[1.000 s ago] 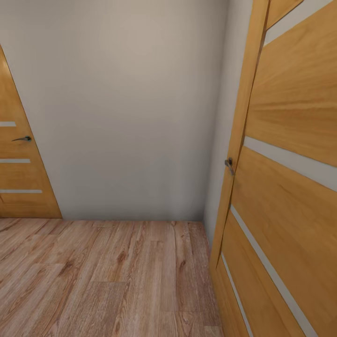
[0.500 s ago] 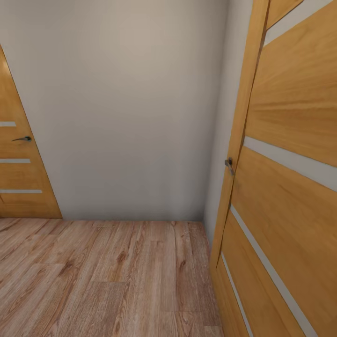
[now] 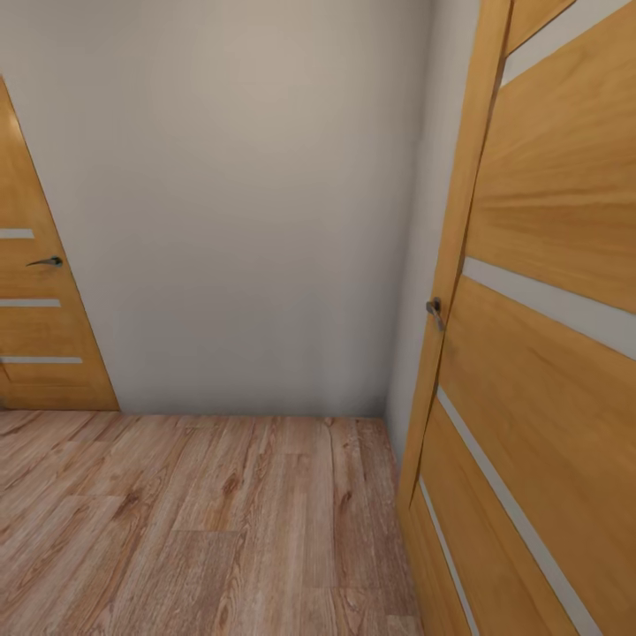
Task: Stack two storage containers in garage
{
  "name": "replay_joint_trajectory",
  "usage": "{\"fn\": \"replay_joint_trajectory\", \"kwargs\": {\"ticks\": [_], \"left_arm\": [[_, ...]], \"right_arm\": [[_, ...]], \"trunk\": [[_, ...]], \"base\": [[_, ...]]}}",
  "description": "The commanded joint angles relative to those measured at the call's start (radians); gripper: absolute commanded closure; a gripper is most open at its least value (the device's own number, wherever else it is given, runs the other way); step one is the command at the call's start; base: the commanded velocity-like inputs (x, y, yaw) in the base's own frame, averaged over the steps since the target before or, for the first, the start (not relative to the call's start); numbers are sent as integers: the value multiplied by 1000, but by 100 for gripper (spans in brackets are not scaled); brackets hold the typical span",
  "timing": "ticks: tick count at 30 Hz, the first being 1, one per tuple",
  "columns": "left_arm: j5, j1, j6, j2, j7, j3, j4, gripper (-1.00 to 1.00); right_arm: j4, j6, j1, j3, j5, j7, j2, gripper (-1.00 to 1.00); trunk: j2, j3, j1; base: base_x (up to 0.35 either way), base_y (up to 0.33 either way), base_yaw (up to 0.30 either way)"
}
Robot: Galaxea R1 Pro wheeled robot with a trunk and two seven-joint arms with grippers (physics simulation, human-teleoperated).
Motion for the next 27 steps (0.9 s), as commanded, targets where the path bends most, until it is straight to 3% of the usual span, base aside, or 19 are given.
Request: {"fn": "replay_joint_trajectory", "kwargs": {"ticks": [1,8,22,27], "left_arm": [[8,0,-2,0,0,-1,0,-100],[8,0,-2,0,-1,-1,0,-100],[8,0,-2,0,0,-1,0,-100],[7,0,-2,0,-1,-2,0,-100]], "right_arm": [[3,-6,-1,9,-10,-1,1,-100],[3,-6,-1,8,-10,-1,1,-100],[3,-6,-1,7,-10,-1,1,-100],[3,-6,-1,8,-10,-1,1,-100]], "trunk": [[-1,-1,0],[-1,-1,0],[-1,-1,0],[-1,-1,0]], "base": [[0,21,10],[0,138,2],[0,11,0],[176,0,0]]}}
